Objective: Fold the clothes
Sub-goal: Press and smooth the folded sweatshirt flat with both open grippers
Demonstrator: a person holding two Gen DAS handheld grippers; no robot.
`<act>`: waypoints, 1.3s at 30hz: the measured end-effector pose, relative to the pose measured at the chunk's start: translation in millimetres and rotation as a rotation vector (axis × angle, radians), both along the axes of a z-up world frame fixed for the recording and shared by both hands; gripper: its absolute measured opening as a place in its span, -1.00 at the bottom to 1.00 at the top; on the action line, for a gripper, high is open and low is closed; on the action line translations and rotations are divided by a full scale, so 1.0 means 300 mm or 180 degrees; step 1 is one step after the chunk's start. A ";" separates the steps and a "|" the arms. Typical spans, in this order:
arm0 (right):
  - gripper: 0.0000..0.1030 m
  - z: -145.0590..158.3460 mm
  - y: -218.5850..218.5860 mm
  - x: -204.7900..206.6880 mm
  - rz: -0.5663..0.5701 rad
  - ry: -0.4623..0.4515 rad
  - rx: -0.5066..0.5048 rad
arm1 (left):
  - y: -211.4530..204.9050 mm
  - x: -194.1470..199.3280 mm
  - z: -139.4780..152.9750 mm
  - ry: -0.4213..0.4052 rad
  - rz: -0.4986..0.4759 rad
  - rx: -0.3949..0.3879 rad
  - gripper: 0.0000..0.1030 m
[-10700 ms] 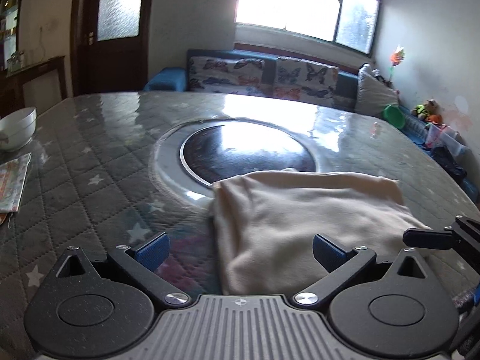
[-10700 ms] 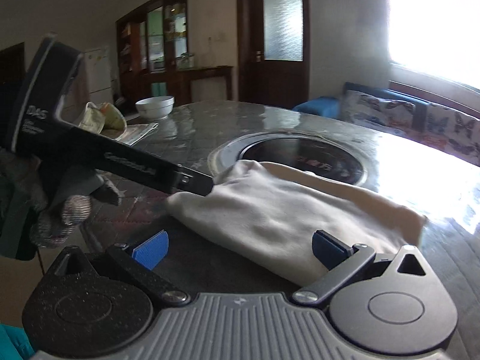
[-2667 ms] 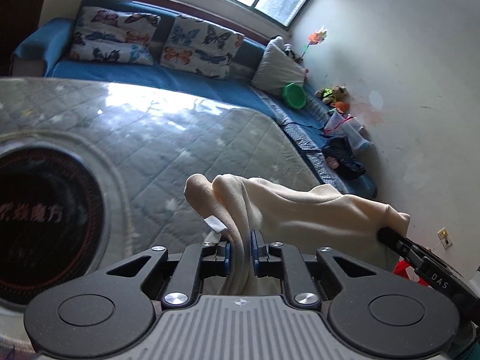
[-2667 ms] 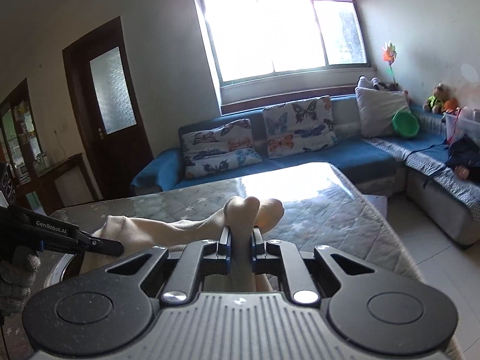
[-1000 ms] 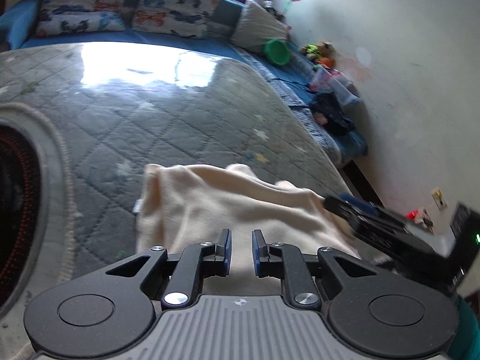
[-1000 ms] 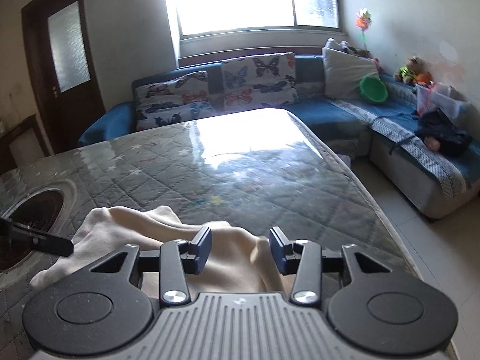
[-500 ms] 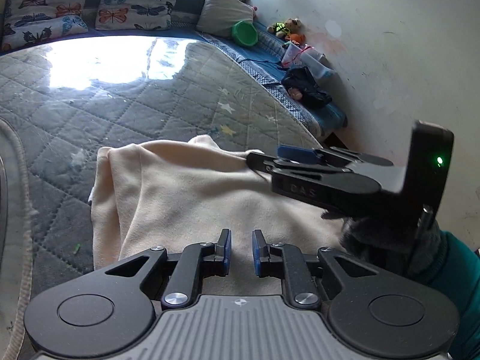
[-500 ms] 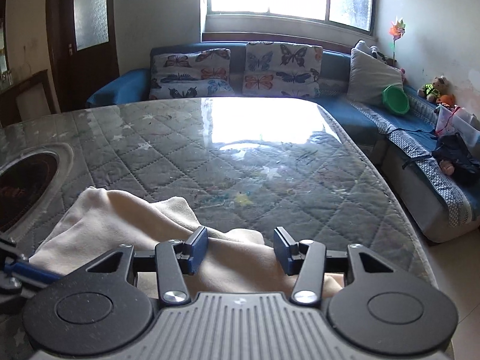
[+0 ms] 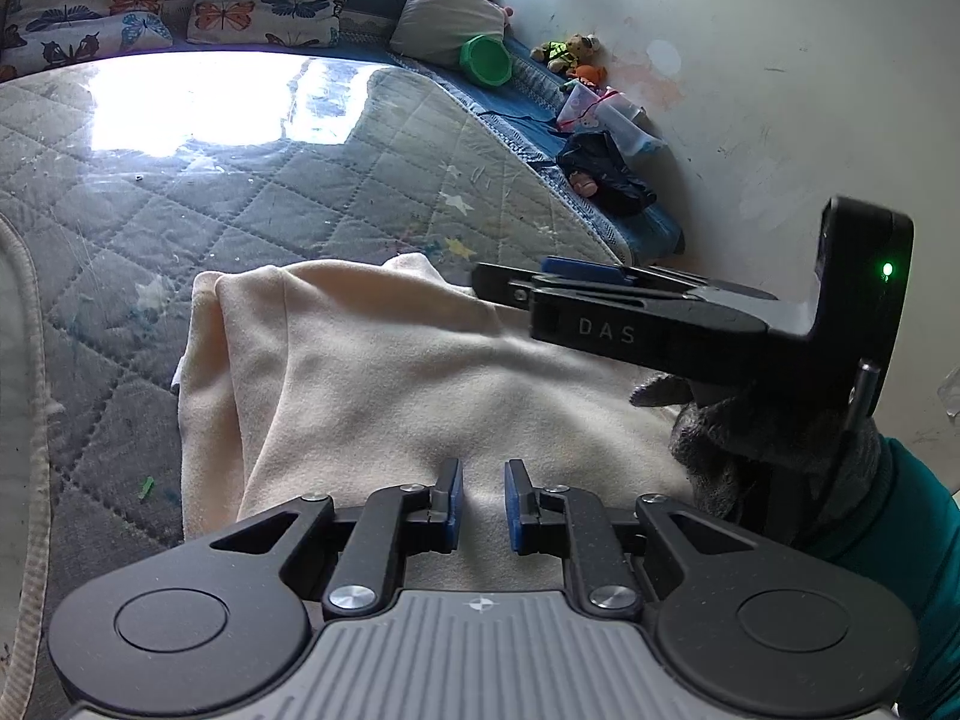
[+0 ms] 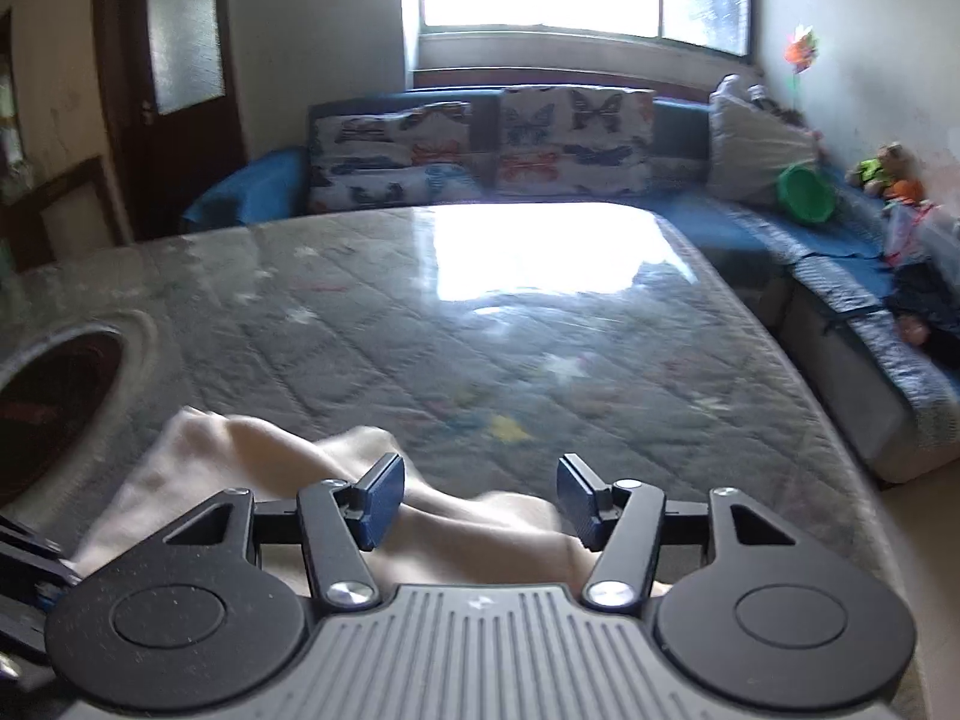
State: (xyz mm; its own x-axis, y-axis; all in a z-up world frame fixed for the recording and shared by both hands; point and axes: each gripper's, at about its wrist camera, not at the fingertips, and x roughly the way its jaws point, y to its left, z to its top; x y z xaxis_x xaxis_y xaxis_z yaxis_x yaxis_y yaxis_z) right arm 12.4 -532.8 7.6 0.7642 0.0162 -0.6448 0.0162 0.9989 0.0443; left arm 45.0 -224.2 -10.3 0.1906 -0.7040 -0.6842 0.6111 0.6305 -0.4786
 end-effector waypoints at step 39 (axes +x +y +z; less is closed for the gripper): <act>-0.05 0.022 0.024 -0.535 -0.0092 -0.0218 0.0094 | 0.097 -0.033 0.030 -0.0289 0.0378 0.0094 -0.57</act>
